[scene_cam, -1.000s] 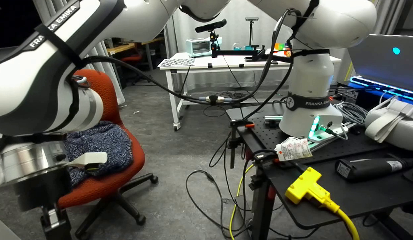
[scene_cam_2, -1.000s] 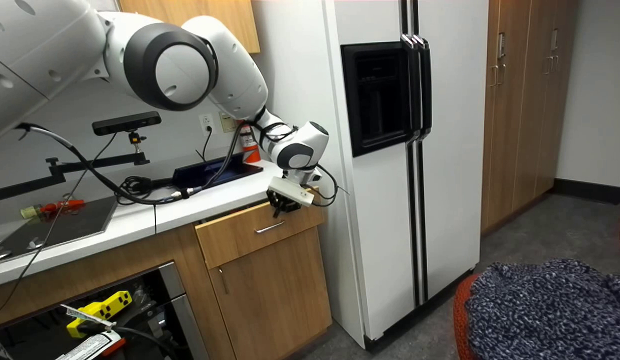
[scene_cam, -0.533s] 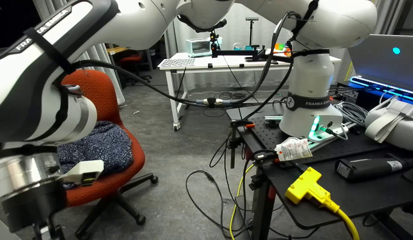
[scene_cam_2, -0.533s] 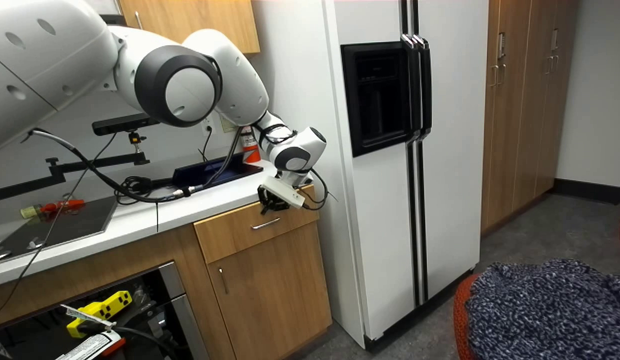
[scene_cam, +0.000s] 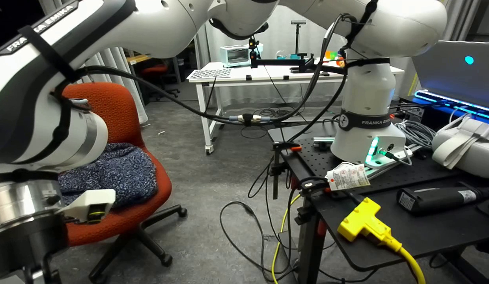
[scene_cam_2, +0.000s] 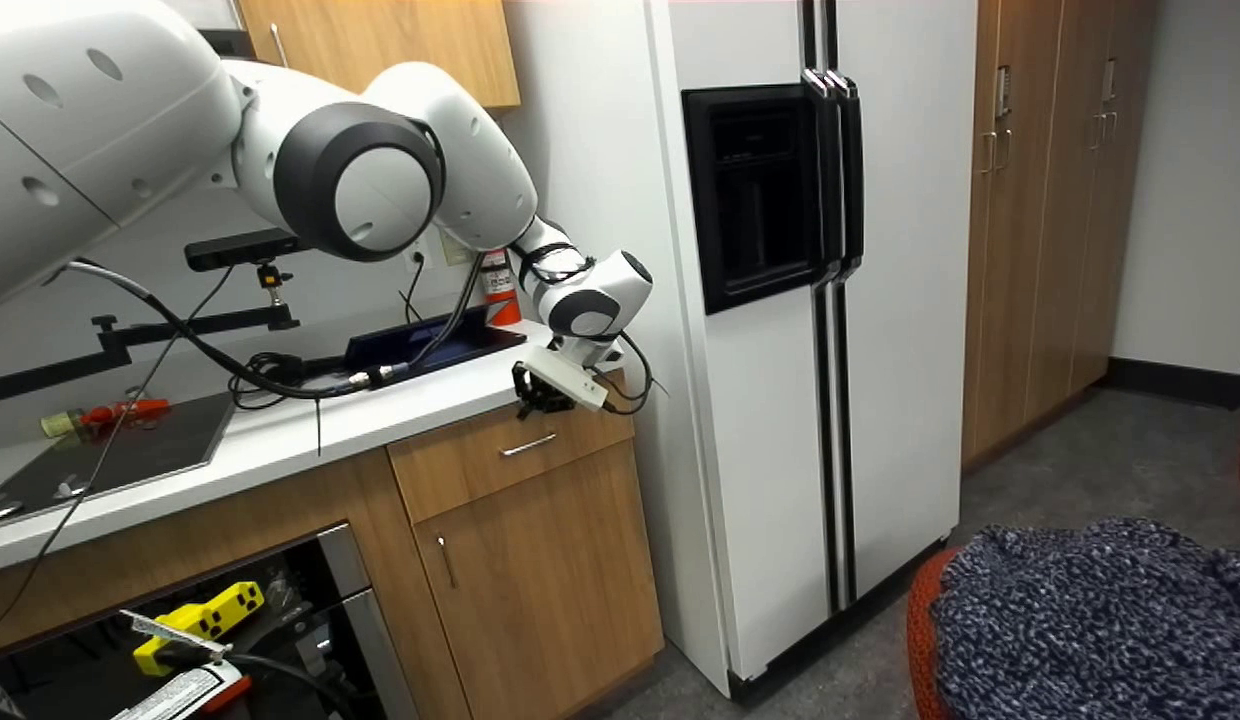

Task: Close the open drawer

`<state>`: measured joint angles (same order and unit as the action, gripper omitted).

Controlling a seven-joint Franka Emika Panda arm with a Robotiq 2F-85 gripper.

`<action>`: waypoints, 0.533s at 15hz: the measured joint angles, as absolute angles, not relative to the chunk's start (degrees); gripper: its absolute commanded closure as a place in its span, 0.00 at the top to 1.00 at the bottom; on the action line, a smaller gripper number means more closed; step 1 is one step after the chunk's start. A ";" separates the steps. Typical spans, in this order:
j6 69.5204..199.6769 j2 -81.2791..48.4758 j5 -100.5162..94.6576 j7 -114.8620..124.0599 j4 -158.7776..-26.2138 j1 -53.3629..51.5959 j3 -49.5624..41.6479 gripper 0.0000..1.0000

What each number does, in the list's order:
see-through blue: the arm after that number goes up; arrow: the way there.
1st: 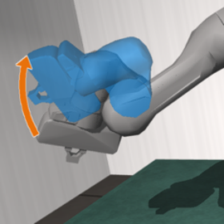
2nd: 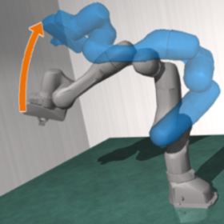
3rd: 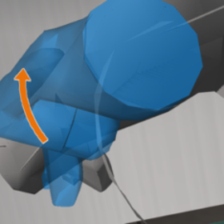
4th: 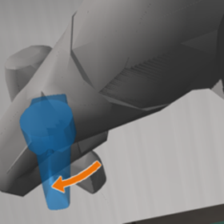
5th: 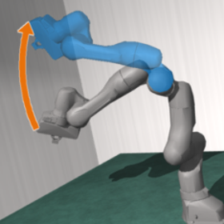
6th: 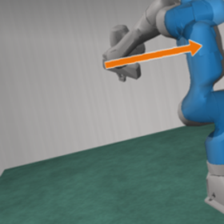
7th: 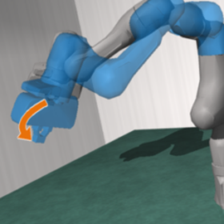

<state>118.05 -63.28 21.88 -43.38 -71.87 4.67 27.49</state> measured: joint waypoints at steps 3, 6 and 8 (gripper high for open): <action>120.00 -61.40 21.53 -44.38 -72.40 4.41 26.64 0.00; 123.39 -58.06 19.66 -44.42 -75.16 3.74 24.06 0.00; 126.56 -55.02 17.21 -44.42 -79.19 3.36 21.82 0.00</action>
